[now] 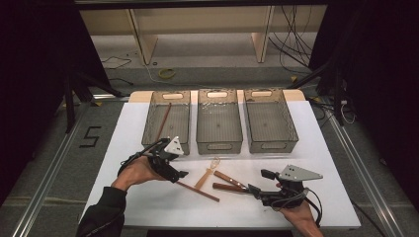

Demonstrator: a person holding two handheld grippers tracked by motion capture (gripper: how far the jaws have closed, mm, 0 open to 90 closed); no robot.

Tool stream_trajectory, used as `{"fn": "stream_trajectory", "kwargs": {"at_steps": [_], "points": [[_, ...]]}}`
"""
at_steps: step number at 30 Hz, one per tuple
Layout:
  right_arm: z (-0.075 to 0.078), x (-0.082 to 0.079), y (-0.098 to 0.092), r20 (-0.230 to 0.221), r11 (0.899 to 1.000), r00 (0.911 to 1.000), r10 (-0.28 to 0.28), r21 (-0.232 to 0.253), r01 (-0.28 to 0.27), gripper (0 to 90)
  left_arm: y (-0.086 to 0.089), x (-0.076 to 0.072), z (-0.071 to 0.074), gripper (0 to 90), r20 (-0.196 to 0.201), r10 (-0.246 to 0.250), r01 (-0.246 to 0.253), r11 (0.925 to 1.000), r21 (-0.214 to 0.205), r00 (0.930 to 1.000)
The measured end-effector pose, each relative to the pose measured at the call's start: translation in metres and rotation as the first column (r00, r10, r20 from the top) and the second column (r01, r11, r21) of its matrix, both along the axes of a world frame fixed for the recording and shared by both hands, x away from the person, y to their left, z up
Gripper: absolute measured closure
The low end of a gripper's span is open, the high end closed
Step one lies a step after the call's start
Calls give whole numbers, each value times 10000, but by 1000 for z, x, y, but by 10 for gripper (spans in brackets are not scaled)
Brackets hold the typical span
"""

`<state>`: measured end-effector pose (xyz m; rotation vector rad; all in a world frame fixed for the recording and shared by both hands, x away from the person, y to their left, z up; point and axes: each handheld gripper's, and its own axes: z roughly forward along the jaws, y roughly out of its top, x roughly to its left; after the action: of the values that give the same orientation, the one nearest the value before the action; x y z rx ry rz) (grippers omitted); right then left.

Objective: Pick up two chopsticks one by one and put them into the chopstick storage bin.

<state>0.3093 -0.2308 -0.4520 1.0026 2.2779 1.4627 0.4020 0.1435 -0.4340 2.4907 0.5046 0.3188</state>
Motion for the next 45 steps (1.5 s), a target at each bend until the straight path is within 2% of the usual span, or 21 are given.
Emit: {"fn": "stream_trajectory", "kwargs": {"at_steps": [5, 7, 10, 16, 22, 25, 26, 27, 29, 30, 32, 36, 40, 42, 45], "points": [[0, 0, 0, -3, 10000, 10000, 14, 3, -14, 283, -3, -3, -3, 209, -178, -404, 408, 9989, 229, 9990], [0, 0, 0, -6, 10000, 10000, 13, -6, -13, 283, -4, -4, -4, 216, -312, -633, 645, 9972, 381, 9975], [0, 0, 0, -6, 10000, 10000, 17, -15, -17, 283, -5, -4, -8, 231, -515, -799, 842, 9926, 878, 9955], [0, 0, 0, -26, 10000, 10000, 35, -17, -35, 282, -8, -5, -14, 258, -823, -1068, 1158, 9867, 1144, 9909], [0, 0, 0, -33, 10000, 10000, 39, -14, -39, 282, -13, -7, -22, 296, -1168, -1347, 1524, 9755, 1586, 9840], [0, 0, 1, -17, 10000, 10000, 47, -25, -47, 282, -15, -6, -26, 318, -1335, -1525, 1766, 9653, 1922, 9792], [0, 0, 1, -28, 10000, 10000, 37, -10, -37, 281, -16, -7, -28, 327, -1370, -1425, 1668, 9682, 1865, 9803], [0, 0, 1, -48, 10000, 10000, 20, -7, -20, 280, -17, -6, -29, 334, -1407, -1519, 1783, 9635, 1996, 9783], [0, 0, 0, -40, 10000, 10000, 25, -7, -25, 280, -18, -5, -31, 345, -1435, -1581, 1861, 9601, 2086, 9769], [0, 0, 0, -43, 10000, 10000, 27, -6, -27, 280, -19, -6, -32, 355, -1483, -1503, 1787, 9630, 2018, 9775], [0, 0, 0, -47, 10000, 10000, 31, -9, -31, 279, -20, -6, -33, 374, -1540, -1510, 1825, 9591, 2164, 9765], [0, 0, 0, -55, 10000, 10000, 27, 1, -27, 279, -21, -5, -36, 406, -1720, -1424, 1798, 9574, 2261, 9747], [0, 0, 1, -69, 10000, 10000, 20, 8, -20, 279, -19, -2, -37, 417, -2021, -1300, 1732, 9615, 2133, 9707], [0, 0, 1, -75, 10000, 10000, 30, 5, -30, 278, -19, -2, -37, 418, -2041, -1228, 1651, 9647, 2052, 9712], [0, 0, 1, -77, 10000, 10000, 31, 6, -31, 279, -20, -2, -37, 429, -2123, -1132, 1600, 9627, 2182, 9706]]}}
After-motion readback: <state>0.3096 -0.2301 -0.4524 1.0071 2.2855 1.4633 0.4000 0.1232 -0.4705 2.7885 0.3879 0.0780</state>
